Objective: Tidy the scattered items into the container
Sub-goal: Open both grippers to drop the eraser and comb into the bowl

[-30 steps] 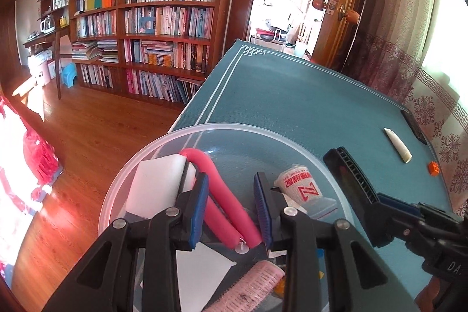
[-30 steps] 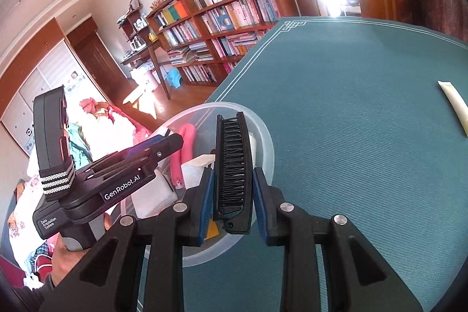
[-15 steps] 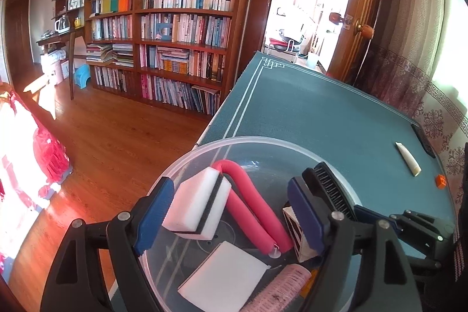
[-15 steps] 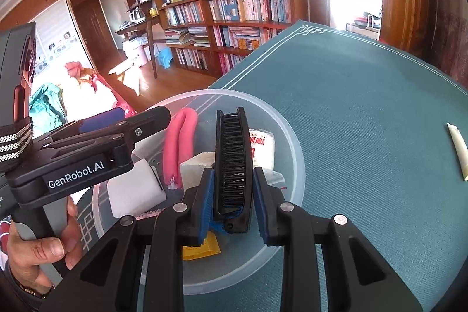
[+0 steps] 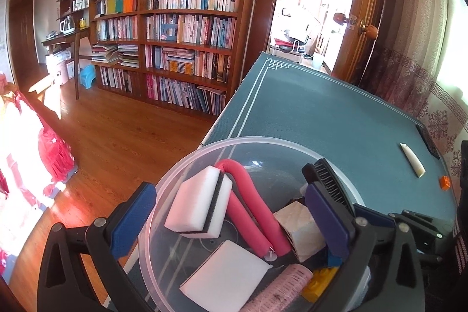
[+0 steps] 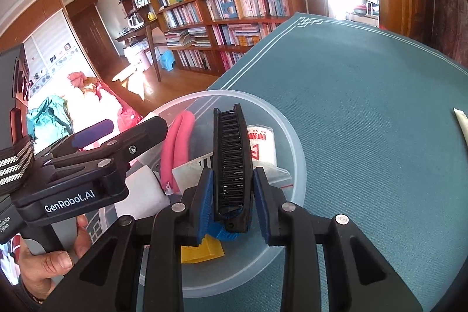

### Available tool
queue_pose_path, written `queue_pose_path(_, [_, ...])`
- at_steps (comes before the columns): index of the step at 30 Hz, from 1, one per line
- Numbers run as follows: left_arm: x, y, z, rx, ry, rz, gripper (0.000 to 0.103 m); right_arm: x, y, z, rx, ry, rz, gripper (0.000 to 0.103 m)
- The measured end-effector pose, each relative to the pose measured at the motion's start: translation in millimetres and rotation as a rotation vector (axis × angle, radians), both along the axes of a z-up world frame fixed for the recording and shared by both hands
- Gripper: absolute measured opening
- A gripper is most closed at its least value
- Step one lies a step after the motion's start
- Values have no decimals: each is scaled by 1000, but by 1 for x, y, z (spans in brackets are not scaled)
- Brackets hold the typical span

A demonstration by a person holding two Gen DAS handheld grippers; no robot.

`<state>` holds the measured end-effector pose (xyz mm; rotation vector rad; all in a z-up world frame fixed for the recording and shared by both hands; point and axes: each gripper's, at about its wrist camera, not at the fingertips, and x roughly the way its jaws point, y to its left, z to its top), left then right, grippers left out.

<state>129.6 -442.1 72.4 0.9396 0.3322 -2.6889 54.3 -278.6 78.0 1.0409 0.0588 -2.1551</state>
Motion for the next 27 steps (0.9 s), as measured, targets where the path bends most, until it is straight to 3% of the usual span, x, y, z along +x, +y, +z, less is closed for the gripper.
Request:
queue_pose_path(3, [0, 5, 2, -30, 1, -1, 102, 1, 8, 4, -28, -11, -13, 32])
queue_pose_path(7, [1, 8, 4, -46, 1, -7, 102, 5, 18, 9, -67, -10, -24, 52])
queue_pose_path(27, [-5, 46, 14, -112, -7, -59, 102, -3, 78, 6, -120, -52, -175, 53])
